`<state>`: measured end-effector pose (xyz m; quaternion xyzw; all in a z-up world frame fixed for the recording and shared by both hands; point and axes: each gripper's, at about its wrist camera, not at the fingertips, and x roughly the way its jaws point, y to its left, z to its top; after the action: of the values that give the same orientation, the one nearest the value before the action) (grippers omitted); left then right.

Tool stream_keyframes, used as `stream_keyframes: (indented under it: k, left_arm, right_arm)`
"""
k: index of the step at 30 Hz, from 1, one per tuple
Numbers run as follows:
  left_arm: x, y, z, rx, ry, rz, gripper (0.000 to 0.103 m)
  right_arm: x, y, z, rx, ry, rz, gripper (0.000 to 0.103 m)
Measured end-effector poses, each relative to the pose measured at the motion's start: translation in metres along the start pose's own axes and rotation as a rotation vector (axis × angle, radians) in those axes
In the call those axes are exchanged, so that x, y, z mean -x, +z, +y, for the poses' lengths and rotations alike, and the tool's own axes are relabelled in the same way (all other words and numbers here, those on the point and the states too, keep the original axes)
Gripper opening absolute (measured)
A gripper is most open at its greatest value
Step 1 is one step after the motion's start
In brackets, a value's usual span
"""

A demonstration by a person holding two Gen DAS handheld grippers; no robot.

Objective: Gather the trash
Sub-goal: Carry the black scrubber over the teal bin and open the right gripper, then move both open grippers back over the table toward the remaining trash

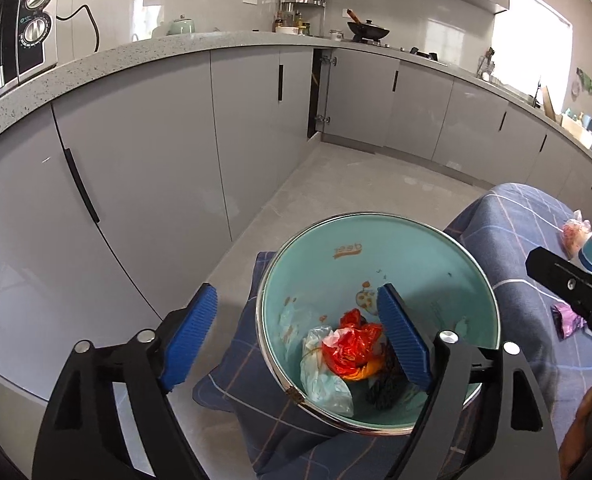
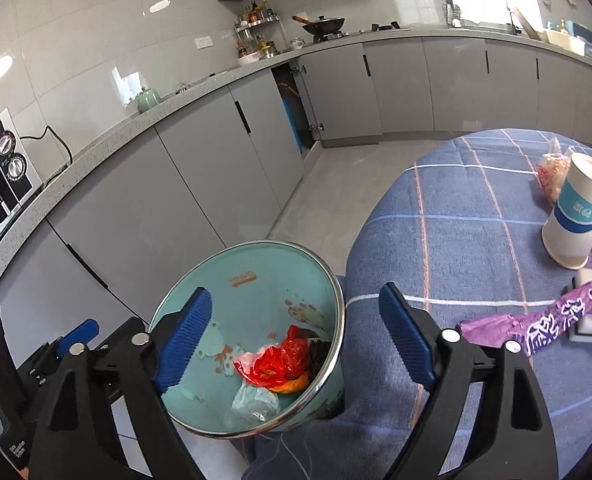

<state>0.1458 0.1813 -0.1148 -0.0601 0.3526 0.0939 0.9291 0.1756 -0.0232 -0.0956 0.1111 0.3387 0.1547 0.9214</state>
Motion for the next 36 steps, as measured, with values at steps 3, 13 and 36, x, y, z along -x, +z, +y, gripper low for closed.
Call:
stream_keyframes:
  k: [3,13,36]
  left_arm:
    - [0.005,0.0,-0.001,-0.003,0.008,-0.014,0.091]
    - [0.021,0.004,-0.012,-0.01,0.027,-0.05,0.097]
    - [0.056,-0.005,-0.098,-0.176,-0.047,-0.094,0.097]
  right_arm:
    - [0.007,-0.003,-0.002,-0.002,-0.006,-0.029,0.091]
    - [0.036,-0.013,-0.013,0.042,-0.068,-0.13,0.099]
    - [0.104,-0.032,-0.106,-0.097,-0.219,-0.119,0.099]
